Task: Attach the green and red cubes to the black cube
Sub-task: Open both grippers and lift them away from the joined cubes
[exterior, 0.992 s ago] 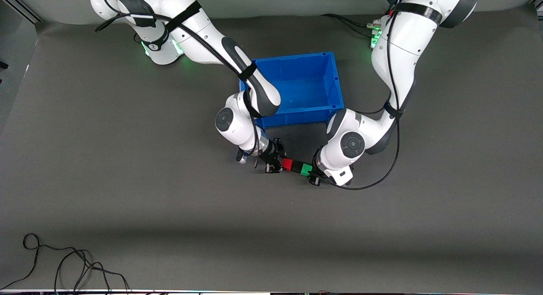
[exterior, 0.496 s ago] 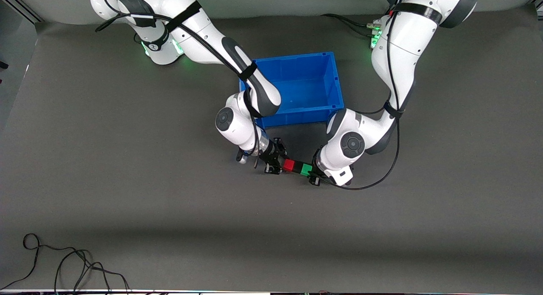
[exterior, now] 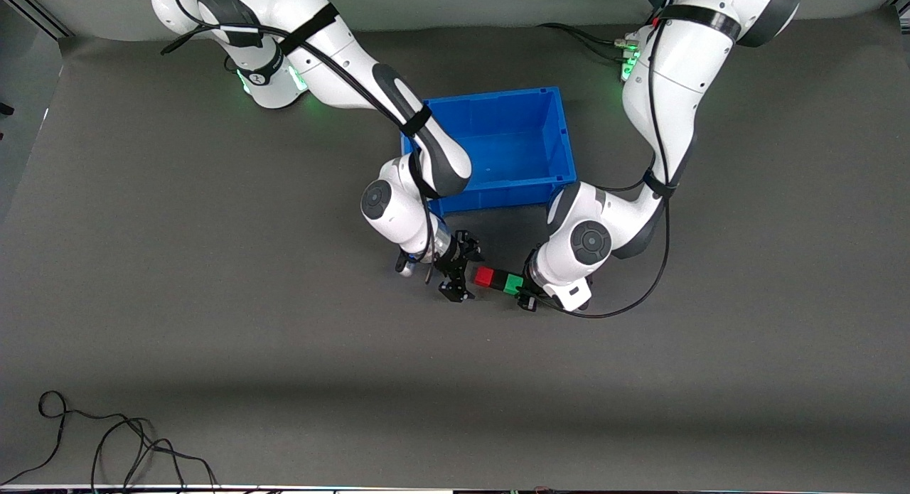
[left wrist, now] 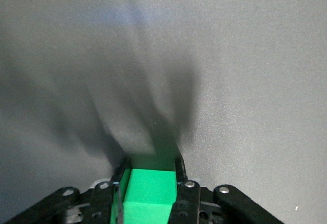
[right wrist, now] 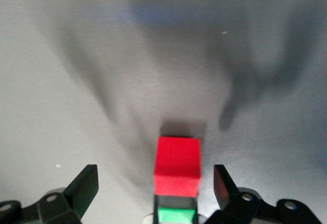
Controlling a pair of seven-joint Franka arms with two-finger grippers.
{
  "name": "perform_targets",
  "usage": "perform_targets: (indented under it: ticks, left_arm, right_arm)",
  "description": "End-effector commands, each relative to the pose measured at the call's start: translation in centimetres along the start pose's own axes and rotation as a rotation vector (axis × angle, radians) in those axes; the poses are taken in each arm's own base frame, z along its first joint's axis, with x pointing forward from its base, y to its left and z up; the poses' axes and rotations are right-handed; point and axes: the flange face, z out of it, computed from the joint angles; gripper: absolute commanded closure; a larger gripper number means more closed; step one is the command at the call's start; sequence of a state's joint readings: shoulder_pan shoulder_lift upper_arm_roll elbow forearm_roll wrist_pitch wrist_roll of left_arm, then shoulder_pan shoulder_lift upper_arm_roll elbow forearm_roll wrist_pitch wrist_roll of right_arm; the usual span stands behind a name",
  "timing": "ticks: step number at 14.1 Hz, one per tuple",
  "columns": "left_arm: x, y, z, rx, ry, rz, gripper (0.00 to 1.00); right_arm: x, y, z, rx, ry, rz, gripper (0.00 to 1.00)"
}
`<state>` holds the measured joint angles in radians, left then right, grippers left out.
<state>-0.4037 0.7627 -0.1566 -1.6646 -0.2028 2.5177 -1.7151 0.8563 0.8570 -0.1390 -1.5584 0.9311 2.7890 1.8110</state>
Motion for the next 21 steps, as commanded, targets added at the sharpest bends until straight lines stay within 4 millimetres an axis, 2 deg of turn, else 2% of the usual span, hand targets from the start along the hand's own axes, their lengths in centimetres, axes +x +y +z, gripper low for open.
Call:
perform_targets:
  ticks: [1, 2, 3, 4, 6, 7, 9, 12, 14, 16, 18, 21]
  left_arm:
    - [0.1, -0.3, 3.1, 0.015, 0.012, -0.027, 1.0]
    - [0.9, 0.1, 2.8, 0.012, 0.011, -0.041, 0.72]
    - [0.8, 0.1, 2.8, 0.017, 0.019, -0.024, 0.01]
    - [0.1, -0.2, 3.0, 0.019, 0.023, -0.009, 0.0]
    - [0.2, -0.2, 3.0, 0.021, 0.027, -0.002, 0.0]
    - [0.3, -0.2, 3.0, 0.024, 0.031, 0.002, 0.0]
    - [0.5, -0.1, 2.7, 0.027, 0.032, -0.002, 0.0]
    - [1.6, 1.2, 0.7, 0.098, 0.054, -0.013, 0.0]
    - [1.8, 2.3, -1.2, 0.143, 0.065, -0.017, 0.0]
    - [3.3, 3.3, -3.8, 0.189, 0.108, 0.013, 0.0]
    - [5.4, 4.1, -7.3, 0.274, 0.12, 0.083, 0.0]
    - [8.1, 4.8, -12.3, 0.337, 0.096, 0.147, 0.0]
  right_arm:
    - [-0.6, -1.9, -1.9, -0.008, 0.038, -0.08, 0.0]
    - [-0.4, -3.1, -2.9, -0.032, 0.069, -0.104, 0.0]
    - [-0.5, -4.2, -4.2, -0.049, 0.088, -0.119, 0.0]
    - [-0.8, -5.0, -5.4, -0.062, 0.104, -0.137, 0.0]
    - [-0.9, -6.9, -7.9, -0.096, 0.166, -0.208, 0.0]
    - [-1.0, -8.6, -10.1, -0.13, 0.194, -0.262, 0.0]
    - [-0.8, -10.3, -13.5, -0.167, 0.202, -0.335, 0.0]
    - [0.4, -13.1, -19.7, -0.228, 0.202, -0.47, 0.0]
    - [2.2, -15.0, -23.8, -0.274, 0.203, -0.578, 0.0]
    - [4.6, -16.6, -27.5, -0.328, 0.21, -0.703, 0.0]
    - [7.0, -17.9, -31.2, -0.382, 0.25, -0.831, 0.0]
    - [8.4, -18.7, -36.8, -0.43, 0.326, -1.035, 0.0]
